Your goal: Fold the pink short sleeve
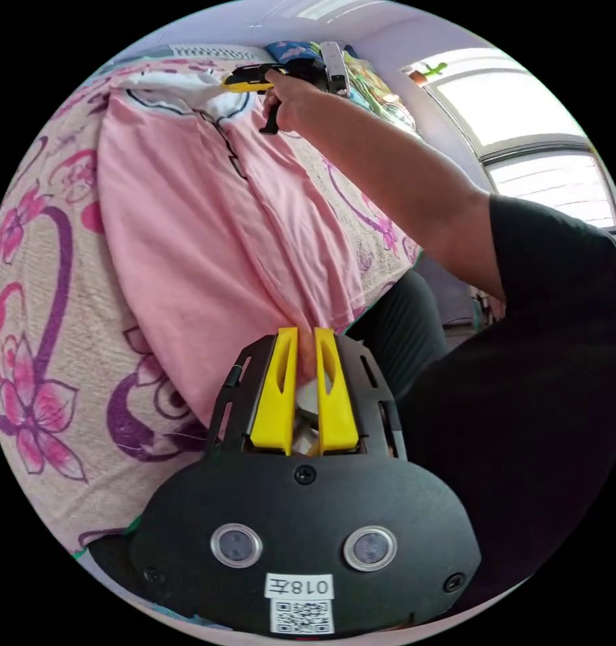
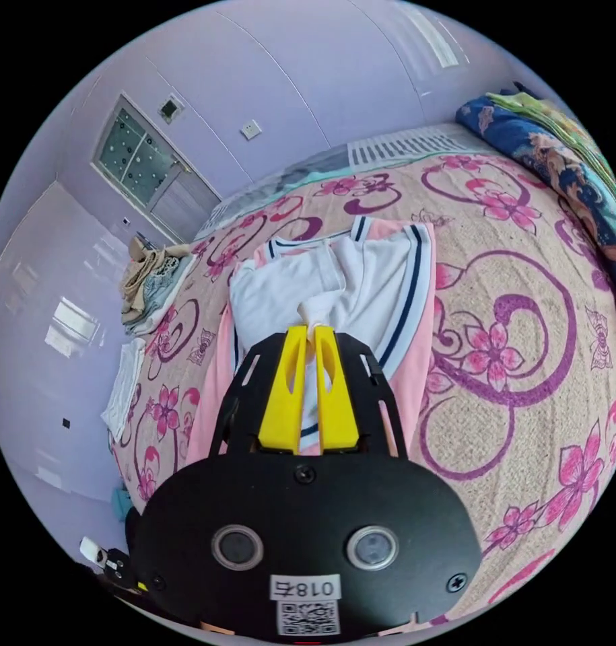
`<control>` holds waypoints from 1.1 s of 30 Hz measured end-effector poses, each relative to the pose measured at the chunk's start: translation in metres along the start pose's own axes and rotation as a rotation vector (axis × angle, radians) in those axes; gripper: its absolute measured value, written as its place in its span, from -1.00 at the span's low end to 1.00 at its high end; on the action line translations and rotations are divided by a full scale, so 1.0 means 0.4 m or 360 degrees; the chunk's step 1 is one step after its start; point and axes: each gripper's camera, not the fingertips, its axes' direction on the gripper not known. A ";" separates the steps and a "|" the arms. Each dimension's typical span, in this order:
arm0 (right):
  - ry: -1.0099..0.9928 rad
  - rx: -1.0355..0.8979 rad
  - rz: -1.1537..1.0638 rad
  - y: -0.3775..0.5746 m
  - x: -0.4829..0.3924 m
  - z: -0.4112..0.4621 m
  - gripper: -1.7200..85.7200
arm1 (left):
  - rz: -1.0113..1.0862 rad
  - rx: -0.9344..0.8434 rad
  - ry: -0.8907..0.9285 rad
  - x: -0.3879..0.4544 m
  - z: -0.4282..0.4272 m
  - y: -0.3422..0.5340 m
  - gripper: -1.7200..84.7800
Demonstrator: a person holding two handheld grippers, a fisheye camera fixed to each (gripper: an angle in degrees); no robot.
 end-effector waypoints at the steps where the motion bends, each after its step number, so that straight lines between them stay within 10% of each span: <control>1: -0.0056 -0.0057 0.0074 0.012 0.031 0.009 -0.88 | -0.0013 -0.0051 0.0192 -0.016 0.054 0.004 -0.76; 6: -0.0164 -0.0008 0.0091 0.054 0.057 -0.053 -0.83 | 0.0099 -0.0050 0.0293 -0.003 0.139 0.084 -0.71; 11: -0.0081 0.0283 -0.0327 0.019 -0.053 -0.112 -0.81 | 0.0086 0.0469 0.0221 -0.118 0.126 0.160 -0.79; 20: 0.0369 -0.0081 -0.0992 -0.178 -0.228 0.150 -0.75 | 0.0184 0.1502 0.0665 -0.518 0.192 0.327 -0.93; 33: 0.0799 -0.0161 -0.1133 -0.127 -0.325 0.246 -0.94 | 0.0061 0.1646 0.0727 -0.684 0.459 0.473 -0.98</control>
